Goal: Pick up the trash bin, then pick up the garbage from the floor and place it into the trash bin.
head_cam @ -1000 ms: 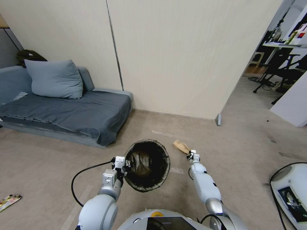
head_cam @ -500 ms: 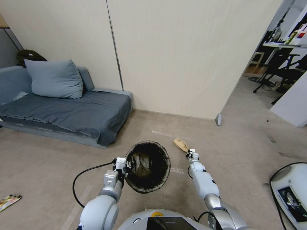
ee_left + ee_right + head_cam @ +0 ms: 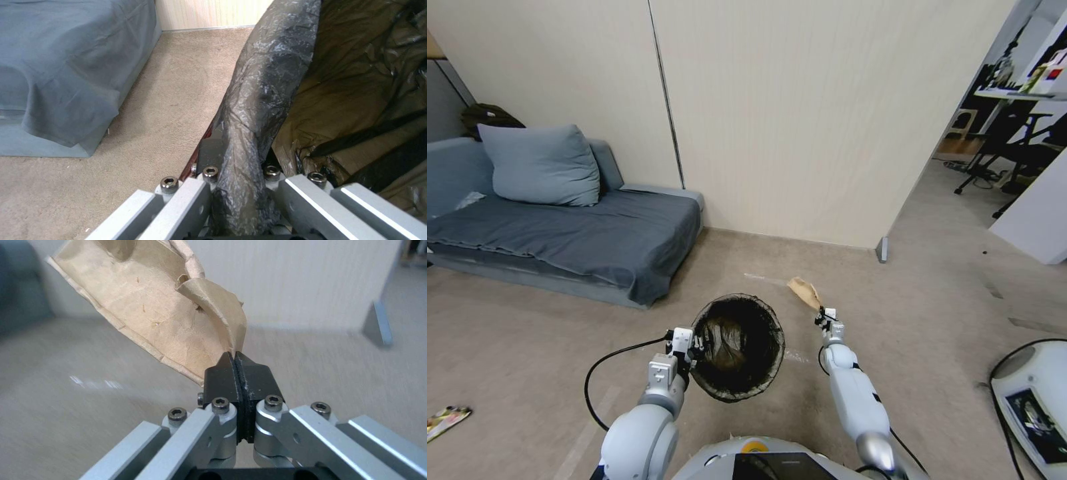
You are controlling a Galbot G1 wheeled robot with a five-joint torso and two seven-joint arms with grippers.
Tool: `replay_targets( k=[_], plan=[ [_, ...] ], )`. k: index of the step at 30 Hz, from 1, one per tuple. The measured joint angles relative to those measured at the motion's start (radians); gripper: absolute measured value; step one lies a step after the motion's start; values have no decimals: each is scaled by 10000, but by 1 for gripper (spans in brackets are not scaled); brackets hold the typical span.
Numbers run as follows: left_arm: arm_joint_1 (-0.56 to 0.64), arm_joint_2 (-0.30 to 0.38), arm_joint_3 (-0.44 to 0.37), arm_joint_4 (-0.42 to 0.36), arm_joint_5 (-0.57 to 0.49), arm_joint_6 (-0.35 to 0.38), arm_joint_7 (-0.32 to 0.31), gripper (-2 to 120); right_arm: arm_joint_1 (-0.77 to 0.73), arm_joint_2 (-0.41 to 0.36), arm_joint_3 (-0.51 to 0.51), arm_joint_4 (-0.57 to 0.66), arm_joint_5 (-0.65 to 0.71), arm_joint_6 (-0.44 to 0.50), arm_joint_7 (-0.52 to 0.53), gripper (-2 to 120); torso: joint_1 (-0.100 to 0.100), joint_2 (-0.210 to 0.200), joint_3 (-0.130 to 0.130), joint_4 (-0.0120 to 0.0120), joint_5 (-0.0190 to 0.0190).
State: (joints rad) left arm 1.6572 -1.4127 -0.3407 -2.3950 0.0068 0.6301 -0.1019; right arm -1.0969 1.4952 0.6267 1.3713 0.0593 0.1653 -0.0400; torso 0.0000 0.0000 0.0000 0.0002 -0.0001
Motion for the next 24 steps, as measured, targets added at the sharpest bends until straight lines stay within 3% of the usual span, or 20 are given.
replay_targets(
  k=[6,13,20,24],
  plan=[
    [-20,-22,22,38,-30,-9,6,1,-2213,132,-298,3186,-6,783,-641,0,0,0,-1,-5,1],
    [-92,24,-13,90,-81,-20,9,1,-3888,177,-715,5405,-191,2150,-2123,0,-1,1,-1,-1,2],
    [-194,35,-16,179,-109,-34,22,1,-4956,-163,-1242,6254,-471,2744,-2753,0,-1,0,0,-2,0],
    [-268,-18,41,207,-116,-48,29,1,-5489,-367,-1732,6151,-1058,3050,-2770,0,0,0,0,-1,-1]
  ],
)
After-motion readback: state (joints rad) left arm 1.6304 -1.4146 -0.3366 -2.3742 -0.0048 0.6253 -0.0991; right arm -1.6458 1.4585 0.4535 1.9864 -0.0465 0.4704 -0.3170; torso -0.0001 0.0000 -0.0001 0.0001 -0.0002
